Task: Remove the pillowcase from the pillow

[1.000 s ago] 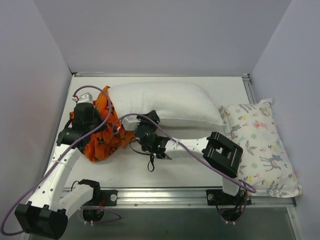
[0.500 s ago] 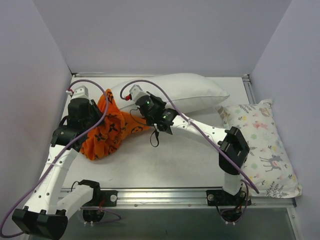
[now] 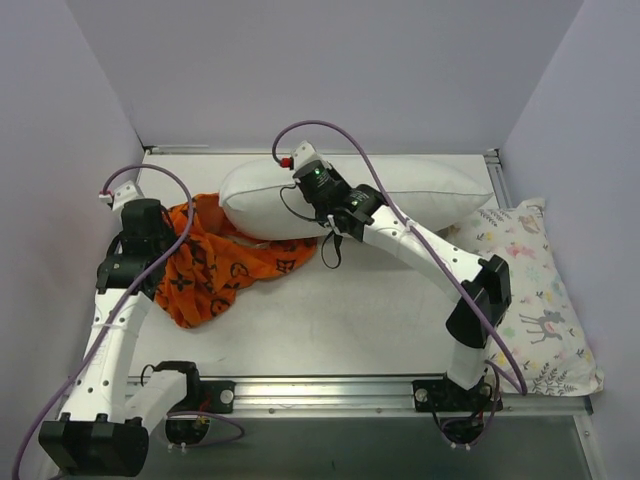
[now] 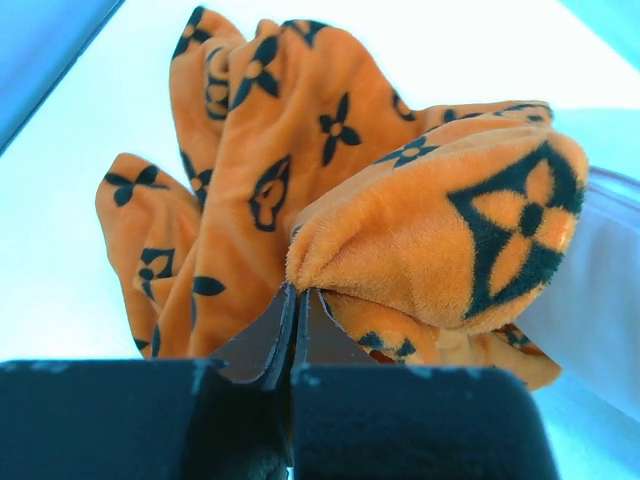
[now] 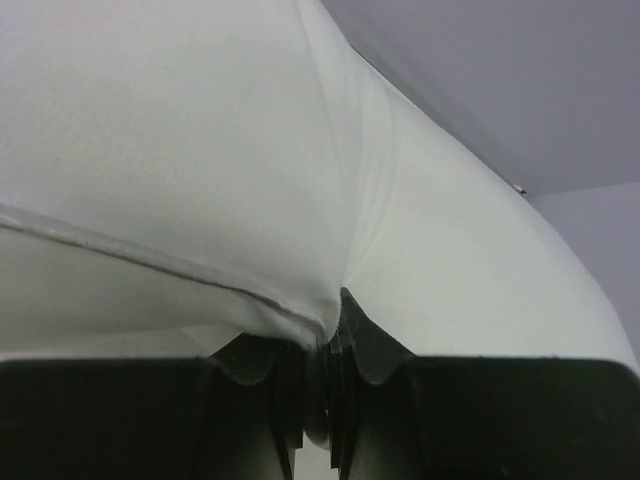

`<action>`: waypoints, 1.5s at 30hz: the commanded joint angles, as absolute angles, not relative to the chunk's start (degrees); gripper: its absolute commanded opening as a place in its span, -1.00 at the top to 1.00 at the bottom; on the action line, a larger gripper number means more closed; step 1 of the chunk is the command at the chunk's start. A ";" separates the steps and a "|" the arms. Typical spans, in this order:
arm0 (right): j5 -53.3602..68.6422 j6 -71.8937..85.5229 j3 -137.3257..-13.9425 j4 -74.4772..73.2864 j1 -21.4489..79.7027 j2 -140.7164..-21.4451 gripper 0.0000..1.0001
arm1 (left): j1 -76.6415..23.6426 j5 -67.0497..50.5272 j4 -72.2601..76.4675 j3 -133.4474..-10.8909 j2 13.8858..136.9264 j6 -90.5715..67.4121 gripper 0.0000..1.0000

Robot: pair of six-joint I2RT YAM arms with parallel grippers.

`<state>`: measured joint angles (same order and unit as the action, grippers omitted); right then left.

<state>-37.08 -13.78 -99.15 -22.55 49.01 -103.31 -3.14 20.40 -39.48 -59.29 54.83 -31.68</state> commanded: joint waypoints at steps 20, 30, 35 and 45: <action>-20.83 14.05 -125.68 -27.60 44.03 -94.66 1.00 | 14.15 7.85 -30.34 -63.81 63.97 -34.45 1.00; -14.55 38.82 -128.16 -27.42 36.84 -99.57 1.00 | 9.42 1.23 -24.79 -56.95 64.60 -33.58 0.72; -0.45 51.40 -115.96 -22.09 27.44 -101.86 1.00 | 5.37 0.79 -24.70 -55.64 63.72 -32.52 0.56; 9.75 49.75 -82.03 -7.39 22.94 -97.75 1.00 | -5.44 1.93 -23.11 -52.47 60.65 -31.99 0.03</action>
<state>2.92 49.63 -86.67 -13.23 20.91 -102.21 -3.51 2.24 -26.70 -52.82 63.81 -32.82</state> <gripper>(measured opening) 0.099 0.459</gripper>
